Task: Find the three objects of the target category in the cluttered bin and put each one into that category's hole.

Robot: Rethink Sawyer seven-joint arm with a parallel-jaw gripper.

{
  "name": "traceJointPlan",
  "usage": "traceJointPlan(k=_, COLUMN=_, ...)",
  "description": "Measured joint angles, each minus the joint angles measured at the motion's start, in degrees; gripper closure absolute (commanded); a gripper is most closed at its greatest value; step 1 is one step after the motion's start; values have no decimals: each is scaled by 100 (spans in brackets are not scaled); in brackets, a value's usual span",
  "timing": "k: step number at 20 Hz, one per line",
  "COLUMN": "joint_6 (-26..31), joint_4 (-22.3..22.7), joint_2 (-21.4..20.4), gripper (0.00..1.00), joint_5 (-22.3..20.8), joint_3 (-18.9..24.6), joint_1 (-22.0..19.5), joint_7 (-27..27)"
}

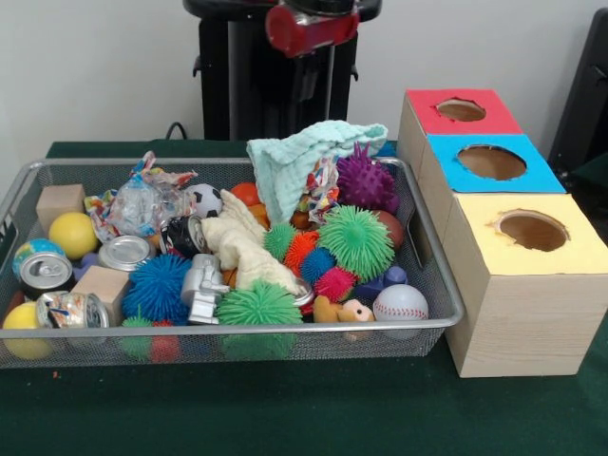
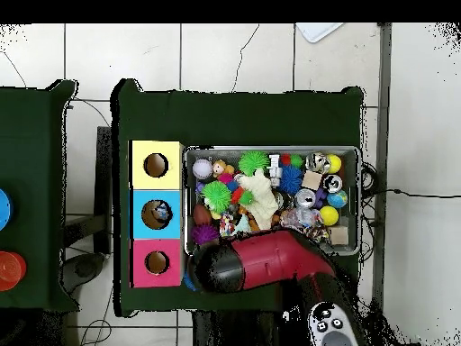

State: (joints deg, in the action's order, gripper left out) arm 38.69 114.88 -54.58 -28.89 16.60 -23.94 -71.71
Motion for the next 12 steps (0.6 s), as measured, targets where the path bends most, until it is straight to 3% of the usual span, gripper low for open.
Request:
traceJointPlan(k=2, joint_6=-17, joint_4=144, joint_2=-31, gripper=100, joint_5=49, joint_3=-126, joint_1=179, joint_7=-153)
traceJointPlan(k=5, joint_6=-205, joint_4=152, joint_2=127, gripper=100, joint_5=11, joint_3=-219, joint_1=59, joint_7=-171)
traceJointPlan(k=12, joint_6=-1447, joint_4=-26, joint_2=1111, gripper=100, joint_5=-575, joint_3=-412, joint_1=-1007, joint_7=-171)
